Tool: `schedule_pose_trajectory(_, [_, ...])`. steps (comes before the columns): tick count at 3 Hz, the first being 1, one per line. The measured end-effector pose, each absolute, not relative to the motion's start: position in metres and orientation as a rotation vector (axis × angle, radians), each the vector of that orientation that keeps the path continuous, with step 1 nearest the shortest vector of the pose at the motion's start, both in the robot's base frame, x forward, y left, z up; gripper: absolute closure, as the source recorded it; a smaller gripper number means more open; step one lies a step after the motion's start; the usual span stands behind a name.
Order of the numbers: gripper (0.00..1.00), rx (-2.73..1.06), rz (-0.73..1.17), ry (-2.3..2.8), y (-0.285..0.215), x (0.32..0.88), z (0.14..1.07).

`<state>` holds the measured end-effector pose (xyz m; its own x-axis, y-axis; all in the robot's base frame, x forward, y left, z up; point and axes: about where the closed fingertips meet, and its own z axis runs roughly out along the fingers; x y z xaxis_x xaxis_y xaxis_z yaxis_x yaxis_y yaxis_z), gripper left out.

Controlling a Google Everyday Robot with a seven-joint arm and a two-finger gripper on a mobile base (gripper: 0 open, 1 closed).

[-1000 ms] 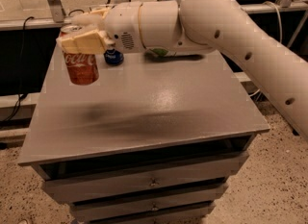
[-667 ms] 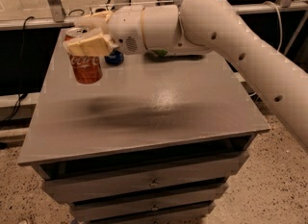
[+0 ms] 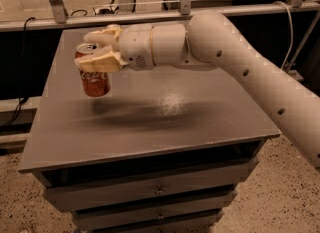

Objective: Place coke can upright

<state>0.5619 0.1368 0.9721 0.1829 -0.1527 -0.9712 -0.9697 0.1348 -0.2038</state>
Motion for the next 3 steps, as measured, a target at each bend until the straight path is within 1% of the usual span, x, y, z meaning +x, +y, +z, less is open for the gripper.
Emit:
schedule_pose_trajectory(1, [1.0,-1.29,0.88,1.21,0.136,0.564,0.956])
schedule_pose_trajectory(2, [0.82,-1.324,0.857,1.195,0.136,0.566,0.95])
schedule_pose_trajectory(3, [0.59,-1.351,0.848,1.193,0.136,0.567,0.942])
